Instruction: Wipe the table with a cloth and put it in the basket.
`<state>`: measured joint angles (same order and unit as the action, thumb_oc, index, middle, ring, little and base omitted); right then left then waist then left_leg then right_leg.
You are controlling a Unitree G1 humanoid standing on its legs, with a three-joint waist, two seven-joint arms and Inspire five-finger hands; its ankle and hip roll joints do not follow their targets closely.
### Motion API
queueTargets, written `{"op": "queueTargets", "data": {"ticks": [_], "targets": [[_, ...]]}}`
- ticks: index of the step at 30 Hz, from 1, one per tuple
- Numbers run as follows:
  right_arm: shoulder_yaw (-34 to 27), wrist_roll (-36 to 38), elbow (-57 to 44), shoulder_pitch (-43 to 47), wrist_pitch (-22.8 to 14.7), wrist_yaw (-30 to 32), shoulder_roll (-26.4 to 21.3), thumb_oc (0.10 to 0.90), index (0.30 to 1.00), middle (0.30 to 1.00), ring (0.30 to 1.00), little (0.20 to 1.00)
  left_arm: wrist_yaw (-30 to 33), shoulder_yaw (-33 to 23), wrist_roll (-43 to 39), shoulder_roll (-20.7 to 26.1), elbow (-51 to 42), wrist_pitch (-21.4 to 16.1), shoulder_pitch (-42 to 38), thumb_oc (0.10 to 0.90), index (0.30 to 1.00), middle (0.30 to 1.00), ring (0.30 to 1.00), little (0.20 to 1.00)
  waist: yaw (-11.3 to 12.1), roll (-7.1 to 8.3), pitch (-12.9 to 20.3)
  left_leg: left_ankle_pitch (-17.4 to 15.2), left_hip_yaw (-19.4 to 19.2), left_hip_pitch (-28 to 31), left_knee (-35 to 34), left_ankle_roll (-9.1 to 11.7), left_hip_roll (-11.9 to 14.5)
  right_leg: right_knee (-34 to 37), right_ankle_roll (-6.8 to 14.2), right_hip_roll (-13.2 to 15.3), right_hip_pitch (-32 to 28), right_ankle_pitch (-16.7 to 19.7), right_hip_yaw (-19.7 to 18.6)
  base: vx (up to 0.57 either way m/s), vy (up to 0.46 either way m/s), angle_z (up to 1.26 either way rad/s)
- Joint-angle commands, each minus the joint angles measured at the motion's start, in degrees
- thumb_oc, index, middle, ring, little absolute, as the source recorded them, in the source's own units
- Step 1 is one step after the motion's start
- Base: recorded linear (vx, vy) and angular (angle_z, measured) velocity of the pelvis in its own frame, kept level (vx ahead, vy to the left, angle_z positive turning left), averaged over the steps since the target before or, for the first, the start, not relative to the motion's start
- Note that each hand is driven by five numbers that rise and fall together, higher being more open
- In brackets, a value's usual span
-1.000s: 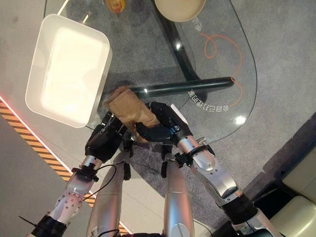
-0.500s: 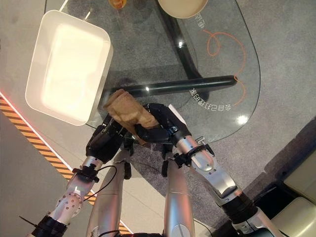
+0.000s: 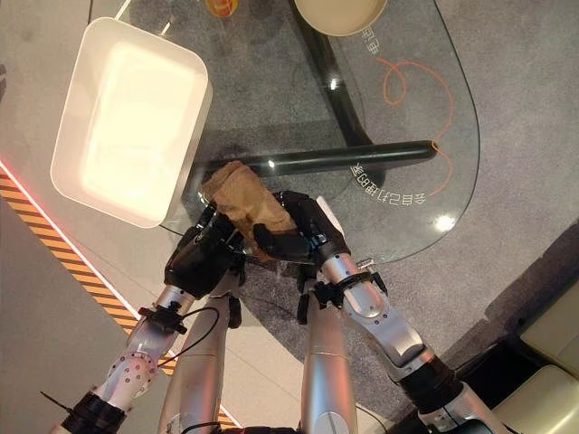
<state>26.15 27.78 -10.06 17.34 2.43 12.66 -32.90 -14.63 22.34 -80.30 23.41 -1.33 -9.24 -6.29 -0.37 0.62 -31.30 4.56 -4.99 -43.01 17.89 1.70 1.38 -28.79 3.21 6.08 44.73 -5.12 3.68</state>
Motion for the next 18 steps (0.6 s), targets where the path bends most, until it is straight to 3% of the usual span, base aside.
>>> {"op": "queueTargets", "data": {"ticks": [1, 3, 4, 6, 10, 11, 18], "targets": [[-2.5, 2.3, -8.4, 3.0, -8.1, 1.7, 1.6, 0.100, 0.300, 0.300, 0.300, 0.200, -4.4, -0.1, 2.9, -0.9, -9.3, -0.8, -0.5, 0.800, 0.900, 0.900, 0.900, 0.900, -1.1, -0.57, 1.5, -7.1, -2.8, -0.3, 4.4, -2.6, -4.9, 8.8, 0.4, -3.1, 0.0, 7.0, 4.0, 0.00, 0.000, 0.00], [-3.3, 2.6, -8.7, 2.6, -8.9, 2.9, 2.5, 0.100, 0.300, 0.300, 0.300, 0.200, -4.4, -0.3, 3.1, -1.2, -9.2, -0.8, -0.3, 0.800, 0.900, 0.900, 0.900, 0.900, -1.2, -0.56, 1.5, -7.1, -2.9, -0.1, 4.3, -2.6, -4.8, 8.9, 0.4, -3.2, -0.1, 7.0, 3.9, 0.00, 0.005, 0.02], [-3.3, 2.7, -8.6, 1.5, -9.0, 2.9, 2.7, 0.100, 0.300, 0.300, 0.300, 0.200, -4.5, -0.1, 3.1, -1.2, -9.2, -0.8, 0.7, 0.800, 0.900, 0.900, 0.900, 0.900, -1.1, -0.72, 1.5, -9.0, -2.5, 1.7, 4.8, -2.4, -4.7, 8.2, 0.8, -3.4, -1.8, 5.2, 3.8, 0.00, 0.000, 0.00], [-4.2, 2.8, -8.9, 2.1, -9.4, 3.3, 2.9, 0.100, 0.300, 0.300, 0.300, 0.200, -4.7, -0.7, 3.2, -1.3, -9.1, -0.6, 0.0, 0.800, 0.900, 0.900, 0.900, 0.900, -1.3, -0.54, 1.5, -7.1, -2.9, -0.1, 4.2, -2.7, -4.8, 8.8, 0.4, -3.3, 0.0, 7.0, 3.8, -0.03, -0.003, 0.00], [-5.1, 2.4, -9.6, 0.7, -9.7, 2.9, 3.7, 0.100, 0.300, 0.300, 0.300, 0.200, -5.0, -1.4, 3.5, -1.7, -9.4, -0.2, 0.7, 0.800, 0.900, 0.900, 0.900, 0.900, -1.4, -0.45, 1.5, -7.2, -3.0, 0.1, 4.0, -2.8, -4.7, 8.8, 0.3, -3.4, 0.0, 7.1, 3.7, 0.02, 0.002, 0.00], [-4.8, 2.4, -9.6, -0.3, -9.8, 2.8, 3.8, 0.100, 0.300, 0.300, 0.300, 0.200, -5.0, -1.1, 3.5, -1.7, -9.4, -0.3, 1.7, 0.800, 0.900, 0.900, 0.900, 0.900, -1.3, -0.61, 1.5, -9.1, -2.6, 1.9, 4.5, -2.5, -4.6, 8.1, 0.7, -3.6, -1.7, 5.2, 3.6, 0.07, 0.010, 0.00], [-4.3, 1.2, -9.7, -0.3, -8.5, 0.5, 3.9, 0.100, 0.300, 0.300, 0.300, 0.200, -5.5, -1.6, 3.7, -2.1, -9.2, -0.1, 1.8, 0.800, 0.900, 0.900, 0.900, 0.900, -1.3, -0.73, 1.5, -9.0, -2.7, 1.7, 4.5, -2.4, -4.5, 8.1, 0.7, -3.6, -1.6, 5.1, 3.5, 0.01, 0.003, -0.01]]}}
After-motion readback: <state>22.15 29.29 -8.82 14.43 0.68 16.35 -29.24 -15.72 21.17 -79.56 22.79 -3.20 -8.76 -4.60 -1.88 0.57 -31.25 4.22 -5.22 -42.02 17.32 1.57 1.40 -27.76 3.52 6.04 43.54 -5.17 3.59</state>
